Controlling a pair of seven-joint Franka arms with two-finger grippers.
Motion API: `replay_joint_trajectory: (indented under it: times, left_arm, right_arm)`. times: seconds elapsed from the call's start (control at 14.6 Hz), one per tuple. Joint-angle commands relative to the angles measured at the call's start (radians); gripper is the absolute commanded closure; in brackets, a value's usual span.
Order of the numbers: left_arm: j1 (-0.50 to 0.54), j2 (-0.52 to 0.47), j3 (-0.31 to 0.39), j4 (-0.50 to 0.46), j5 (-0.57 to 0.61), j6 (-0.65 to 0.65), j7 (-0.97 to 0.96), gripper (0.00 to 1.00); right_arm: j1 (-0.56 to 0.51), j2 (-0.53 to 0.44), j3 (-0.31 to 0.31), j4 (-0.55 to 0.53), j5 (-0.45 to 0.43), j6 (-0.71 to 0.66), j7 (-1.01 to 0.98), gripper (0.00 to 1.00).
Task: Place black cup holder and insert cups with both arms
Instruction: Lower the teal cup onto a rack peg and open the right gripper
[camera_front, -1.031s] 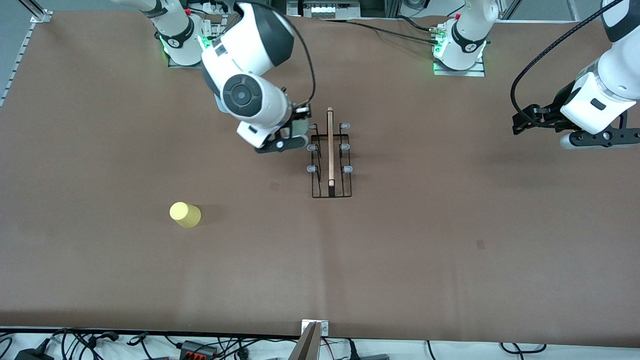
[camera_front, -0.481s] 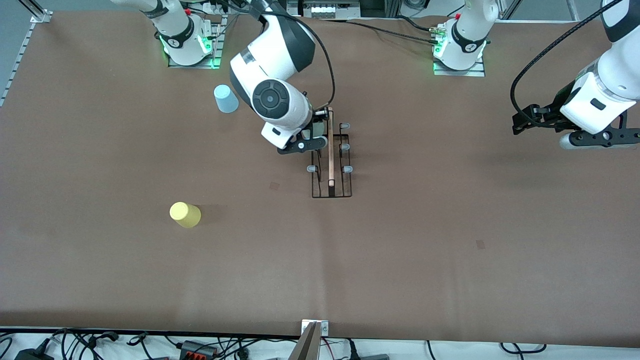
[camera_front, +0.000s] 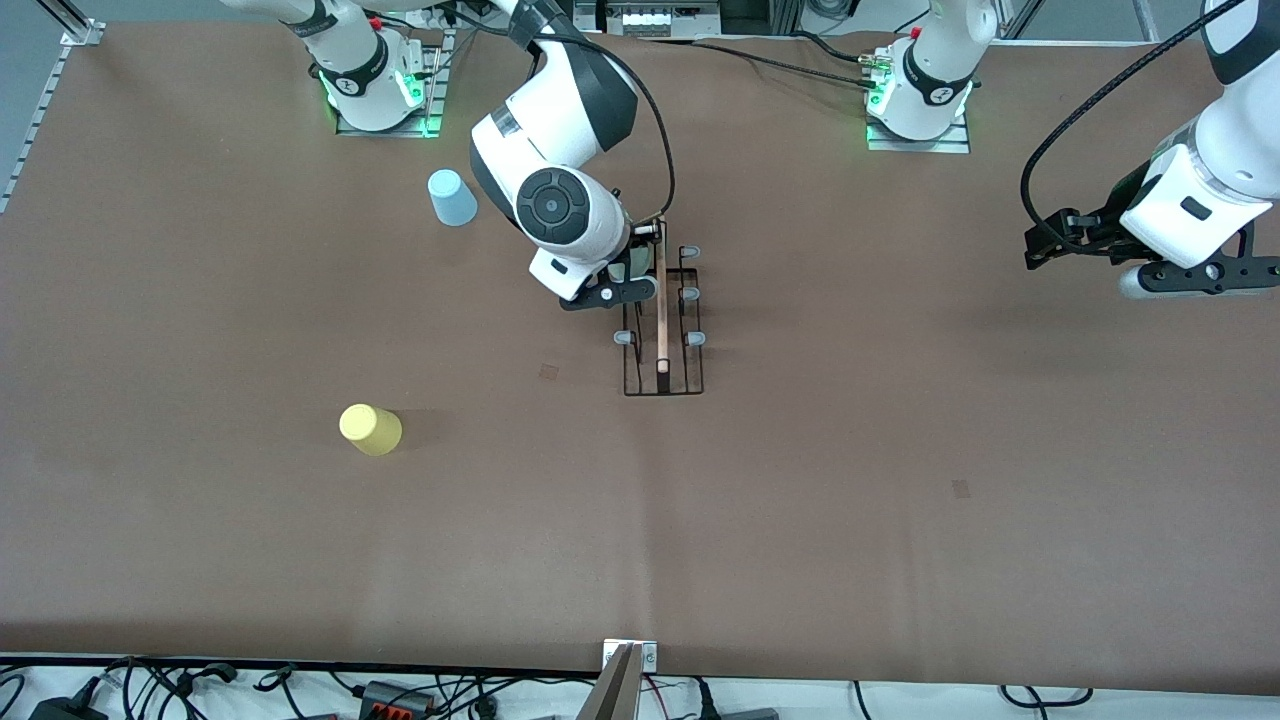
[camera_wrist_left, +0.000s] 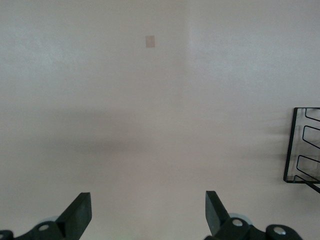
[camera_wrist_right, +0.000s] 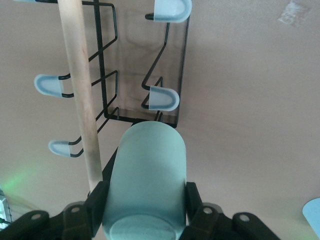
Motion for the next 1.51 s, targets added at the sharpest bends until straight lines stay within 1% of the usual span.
replay_joint_trajectory:
  times: [0.0, 0.14, 0.21, 0.27, 0.34, 0.41, 0.82, 1.03, 1.17, 1.24, 1.44]
  left_arm:
    - [0.015, 0.004, -0.016, 0.016, 0.018, -0.001, 0.018, 0.0]
    - [0.015, 0.004, -0.016, 0.016, 0.018, -0.001, 0.018, 0.0]
    - [0.015, 0.004, -0.016, 0.016, 0.018, -0.001, 0.018, 0.0]
    - [0.015, 0.004, -0.016, 0.016, 0.018, -0.001, 0.018, 0.0]
    - [0.015, 0.004, -0.016, 0.016, 0.018, -0.001, 0.018, 0.0]
    - [0.015, 0.004, -0.016, 0.016, 0.018, -0.001, 0.018, 0.0]
    - [0.015, 0.004, -0.016, 0.016, 0.018, -0.001, 0.018, 0.0]
    - [0.015, 0.004, -0.016, 0.016, 0.018, -0.001, 0.018, 0.0]
    - [0.015, 0.004, -0.016, 0.016, 0.018, -0.001, 0.018, 0.0]
    - [0.015, 0.004, -0.016, 0.016, 0.018, -0.001, 0.018, 0.0]
    - [0.015, 0.004, -0.016, 0.016, 0.018, -0.001, 0.018, 0.0]
  right_arm:
    - [0.012, 0.013, -0.011, 0.017, 0.01, -0.007, 0.021, 0.81]
    - [0.012, 0.018, -0.011, 0.015, 0.009, -0.007, 0.021, 0.81]
    - [0.012, 0.022, -0.012, 0.015, 0.0, -0.007, 0.021, 0.79]
    - [0.012, 0.022, -0.012, 0.015, -0.006, -0.007, 0.021, 0.71]
    - [0.013, 0.024, -0.012, 0.015, -0.007, -0.007, 0.023, 0.28]
    - [0.012, 0.022, -0.015, 0.017, -0.011, -0.01, 0.023, 0.0]
    - [0.012, 0.015, -0.017, 0.023, -0.011, -0.013, 0.053, 0.0]
    - [-0.005, 0.001, -0.025, 0.039, -0.014, -0.013, 0.05, 0.0]
    - [0.0, -0.022, -0.069, 0.084, -0.068, -0.016, 0.049, 0.0]
    - [-0.003, -0.042, -0.095, 0.086, -0.095, -0.016, 0.049, 0.0]
    - [-0.005, -0.059, -0.233, 0.086, -0.175, -0.03, 0.043, 0.0]
